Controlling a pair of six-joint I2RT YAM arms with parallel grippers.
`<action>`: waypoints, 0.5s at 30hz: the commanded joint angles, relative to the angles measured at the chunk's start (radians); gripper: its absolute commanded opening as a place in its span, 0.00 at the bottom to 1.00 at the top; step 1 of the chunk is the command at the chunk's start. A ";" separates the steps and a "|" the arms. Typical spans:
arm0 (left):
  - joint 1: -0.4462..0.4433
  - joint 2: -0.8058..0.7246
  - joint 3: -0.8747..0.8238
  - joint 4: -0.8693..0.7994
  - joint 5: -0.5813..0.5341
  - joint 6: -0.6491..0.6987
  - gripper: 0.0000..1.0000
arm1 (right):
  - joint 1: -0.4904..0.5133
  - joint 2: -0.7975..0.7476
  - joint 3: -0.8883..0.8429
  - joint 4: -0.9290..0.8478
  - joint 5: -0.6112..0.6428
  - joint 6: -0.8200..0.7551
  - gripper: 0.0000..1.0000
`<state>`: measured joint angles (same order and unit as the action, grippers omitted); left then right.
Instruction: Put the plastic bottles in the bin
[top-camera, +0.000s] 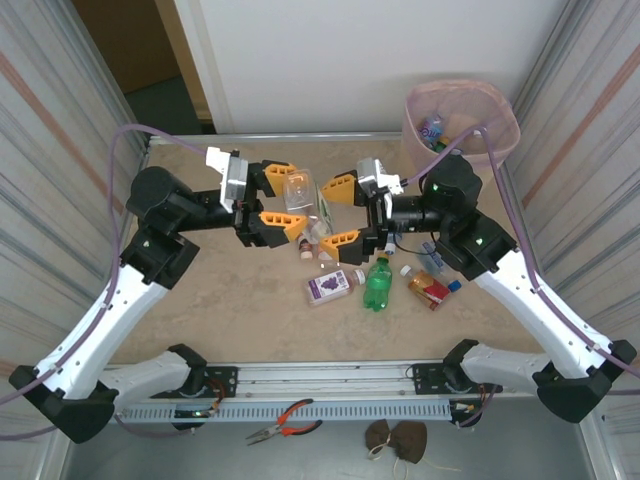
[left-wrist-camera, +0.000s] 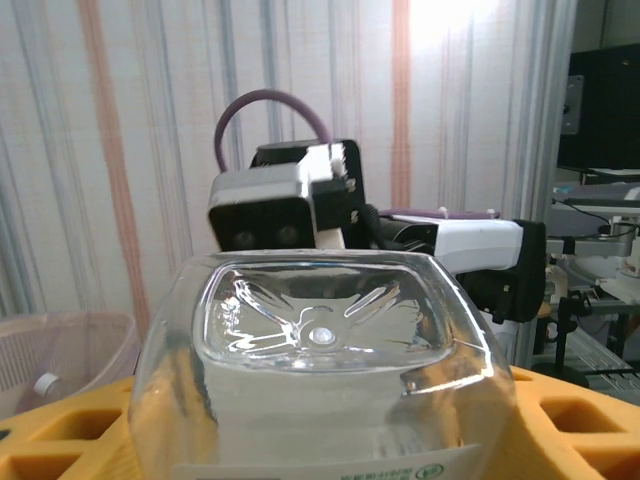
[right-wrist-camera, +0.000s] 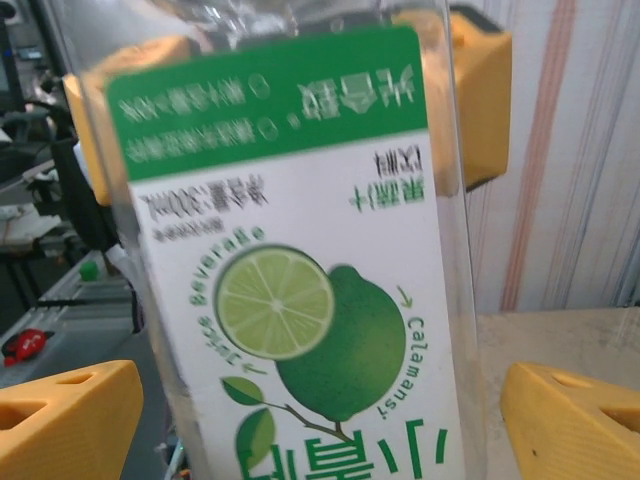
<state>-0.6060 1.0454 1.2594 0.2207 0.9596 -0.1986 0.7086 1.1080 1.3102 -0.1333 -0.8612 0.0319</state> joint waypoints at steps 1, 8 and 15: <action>-0.020 0.006 0.054 -0.034 0.032 0.064 0.51 | 0.016 0.005 0.036 -0.031 -0.005 -0.067 0.90; -0.030 0.020 0.067 -0.035 0.029 0.073 0.51 | 0.022 0.001 0.036 -0.048 0.001 -0.089 0.78; -0.029 0.028 0.071 -0.036 0.021 0.076 0.53 | 0.028 0.001 0.045 -0.049 0.004 -0.094 0.65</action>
<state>-0.6304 1.0725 1.2964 0.1741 0.9779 -0.1535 0.7227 1.1118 1.3136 -0.1818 -0.8497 -0.0509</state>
